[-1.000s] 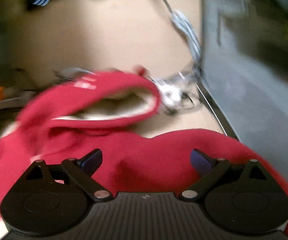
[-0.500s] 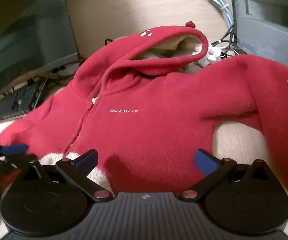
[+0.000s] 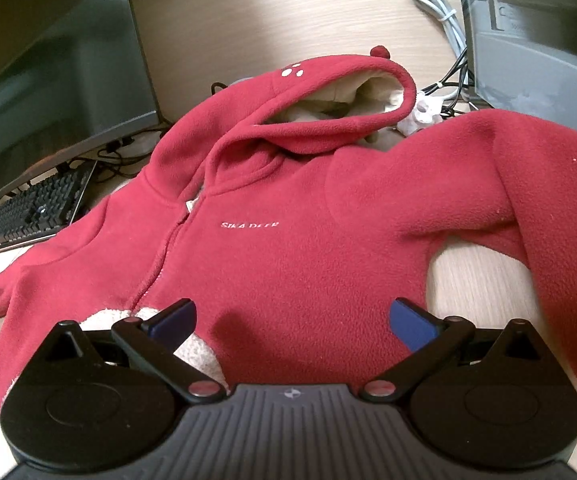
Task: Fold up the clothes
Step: 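Spread the hoodie flat with both tools, pulling the sleeve outward with the left tool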
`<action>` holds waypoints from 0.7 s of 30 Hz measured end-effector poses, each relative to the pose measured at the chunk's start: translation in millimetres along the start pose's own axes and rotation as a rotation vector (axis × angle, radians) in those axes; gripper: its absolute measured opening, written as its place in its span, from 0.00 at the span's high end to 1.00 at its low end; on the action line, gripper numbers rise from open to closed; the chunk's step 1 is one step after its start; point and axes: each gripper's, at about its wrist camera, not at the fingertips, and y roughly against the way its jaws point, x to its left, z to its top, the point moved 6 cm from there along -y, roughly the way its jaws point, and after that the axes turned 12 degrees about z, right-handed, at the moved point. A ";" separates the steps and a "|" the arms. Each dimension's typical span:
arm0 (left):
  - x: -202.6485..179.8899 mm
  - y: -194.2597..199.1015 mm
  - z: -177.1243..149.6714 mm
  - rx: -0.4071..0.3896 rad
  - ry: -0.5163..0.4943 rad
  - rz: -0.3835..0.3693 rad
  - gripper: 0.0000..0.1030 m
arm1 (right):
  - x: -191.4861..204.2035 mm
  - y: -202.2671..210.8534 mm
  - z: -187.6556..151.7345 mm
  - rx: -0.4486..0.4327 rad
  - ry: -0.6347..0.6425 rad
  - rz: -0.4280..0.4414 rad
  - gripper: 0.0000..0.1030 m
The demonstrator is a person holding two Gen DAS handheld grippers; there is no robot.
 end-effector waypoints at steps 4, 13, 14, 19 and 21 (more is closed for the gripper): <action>-10.4 -8.8 -8.2 0.016 -0.043 -0.002 0.40 | -0.6 2.0 -1.4 0.000 -0.006 0.006 0.00; -22.4 -15.5 3.8 -0.044 -0.127 0.012 0.41 | -6.8 -27.8 18.3 0.071 0.057 -0.036 0.00; -24.0 -11.2 5.6 -0.054 -0.126 0.003 0.41 | -6.3 -29.6 18.6 0.074 0.065 -0.044 0.00; -39.6 46.7 12.5 -0.198 -0.120 -0.138 0.22 | -9.4 -18.4 12.2 0.038 0.037 -0.064 0.00; -49.6 74.5 10.5 -0.259 -0.125 -0.229 0.16 | -10.4 -13.7 10.3 0.016 0.021 -0.084 0.04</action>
